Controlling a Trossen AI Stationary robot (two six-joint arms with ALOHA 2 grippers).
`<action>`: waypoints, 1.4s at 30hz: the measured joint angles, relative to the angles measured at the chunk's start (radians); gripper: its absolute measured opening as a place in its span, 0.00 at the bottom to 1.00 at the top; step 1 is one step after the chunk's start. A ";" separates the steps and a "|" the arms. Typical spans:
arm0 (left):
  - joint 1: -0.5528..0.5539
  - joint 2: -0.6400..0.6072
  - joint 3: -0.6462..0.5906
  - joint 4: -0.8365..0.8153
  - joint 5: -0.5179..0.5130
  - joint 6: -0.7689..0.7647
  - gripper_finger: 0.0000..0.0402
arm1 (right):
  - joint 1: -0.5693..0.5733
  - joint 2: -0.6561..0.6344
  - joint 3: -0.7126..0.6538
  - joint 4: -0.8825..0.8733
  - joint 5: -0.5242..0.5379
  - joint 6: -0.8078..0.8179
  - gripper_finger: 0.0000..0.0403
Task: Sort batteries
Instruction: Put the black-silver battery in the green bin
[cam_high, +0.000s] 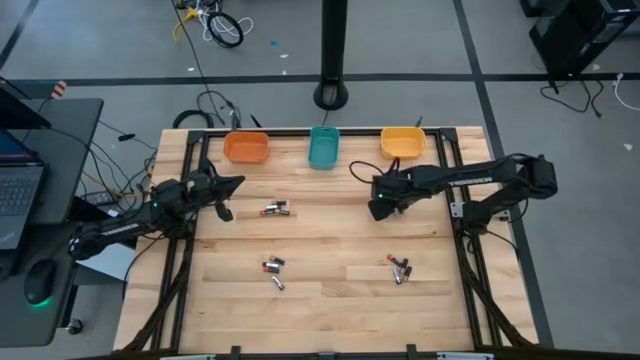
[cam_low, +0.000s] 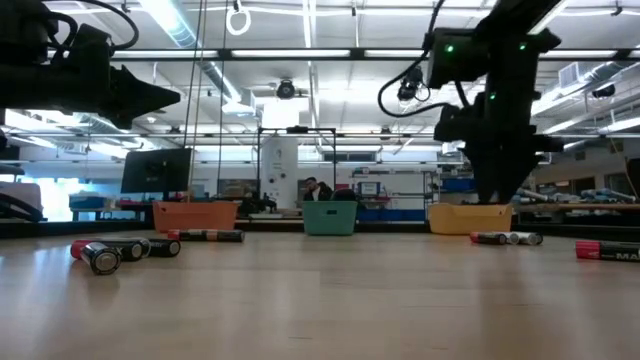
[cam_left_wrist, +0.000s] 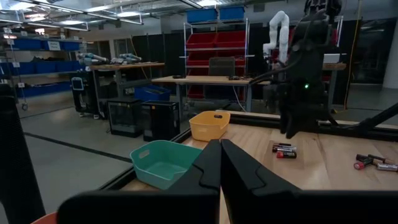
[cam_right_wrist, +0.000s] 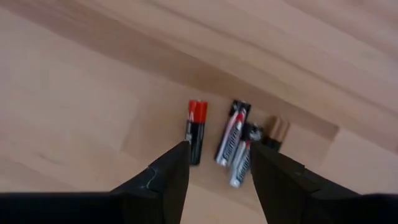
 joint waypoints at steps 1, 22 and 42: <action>0.000 0.000 0.000 0.000 0.000 0.000 0.03 | -0.011 0.014 0.000 0.011 -0.004 -0.015 0.44; 0.000 0.000 0.000 0.000 0.000 0.000 0.03 | -0.119 0.131 -0.002 0.066 -0.037 -0.149 0.40; 0.000 0.000 0.000 0.000 0.000 0.000 0.03 | -0.123 0.132 -0.045 0.137 -0.037 -0.172 0.37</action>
